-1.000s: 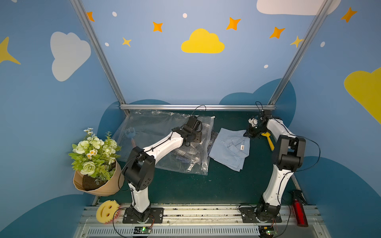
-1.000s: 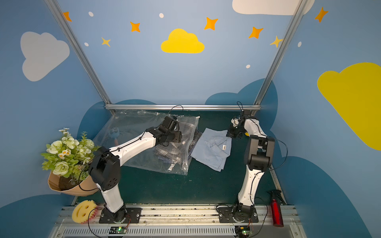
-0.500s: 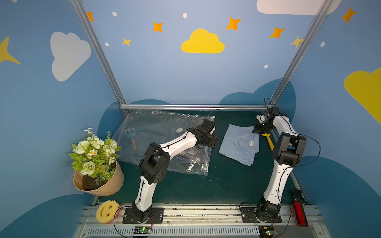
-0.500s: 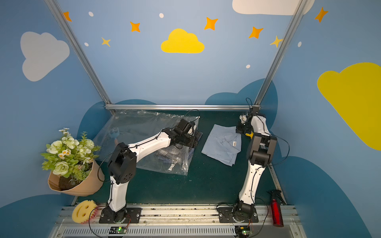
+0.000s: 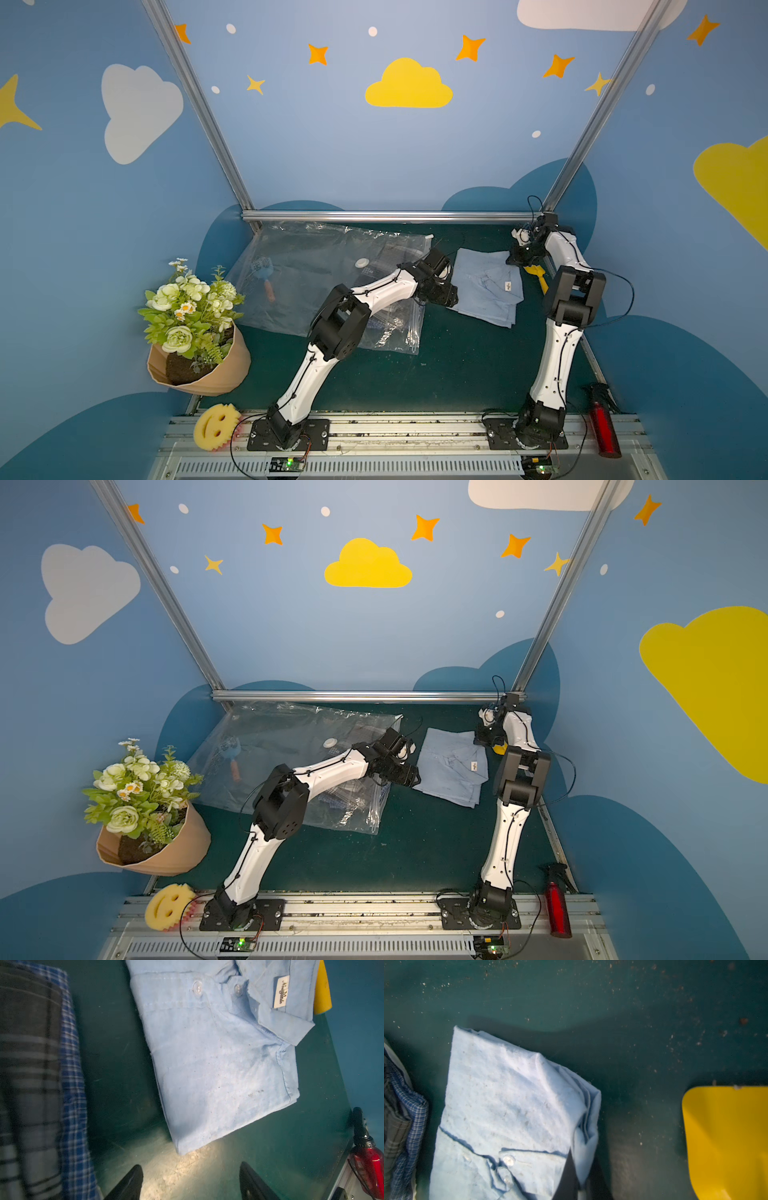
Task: Take the shirt out of the vacuum bag
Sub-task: Place the shirt at the center of the board.
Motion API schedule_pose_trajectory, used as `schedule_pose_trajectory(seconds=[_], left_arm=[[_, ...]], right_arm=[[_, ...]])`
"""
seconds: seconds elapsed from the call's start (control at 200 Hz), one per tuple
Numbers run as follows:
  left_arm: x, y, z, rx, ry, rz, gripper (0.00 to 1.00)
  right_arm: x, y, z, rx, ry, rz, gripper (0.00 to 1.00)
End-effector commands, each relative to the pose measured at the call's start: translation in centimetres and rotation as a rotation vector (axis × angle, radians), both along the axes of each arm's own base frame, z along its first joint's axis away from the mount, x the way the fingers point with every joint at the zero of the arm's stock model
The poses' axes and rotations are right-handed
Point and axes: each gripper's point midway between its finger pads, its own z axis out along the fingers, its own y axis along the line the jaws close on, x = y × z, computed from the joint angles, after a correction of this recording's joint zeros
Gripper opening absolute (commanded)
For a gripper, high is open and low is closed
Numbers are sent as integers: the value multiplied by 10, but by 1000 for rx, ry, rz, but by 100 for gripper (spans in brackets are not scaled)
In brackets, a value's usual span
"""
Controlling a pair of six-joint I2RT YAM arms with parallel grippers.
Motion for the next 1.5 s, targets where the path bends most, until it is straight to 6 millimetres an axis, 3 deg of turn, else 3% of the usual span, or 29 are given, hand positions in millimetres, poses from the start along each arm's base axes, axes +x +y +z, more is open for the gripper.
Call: schedule_pose_trajectory(seconds=[0.0, 0.551, 0.676, 0.796, 1.131, 1.222, 1.492], left_arm=[[-8, -8, -3, -11, 48, -21, 73], [-8, -43, -28, -27, 117, -51, 73], [-11, -42, -33, -18, 126, -50, 73], [-15, -46, -30, -22, 126, -59, 72], [-33, -59, -28, -22, 127, -80, 73], [-35, -60, -25, -29, 128, -83, 72], [-35, -57, -23, -19, 112, -79, 72]], right_arm=[[7, 1, -1, -13, -12, 39, 0], [31, 1, -11, -44, -71, 66, 0], [38, 2, -11, -69, -89, 65, 9], [44, -2, -9, -78, -102, 45, 24], [59, -20, 17, -136, -159, -89, 53], [59, -25, 29, -134, -172, -141, 55], [46, -2, 68, 4, -253, -187, 56]])
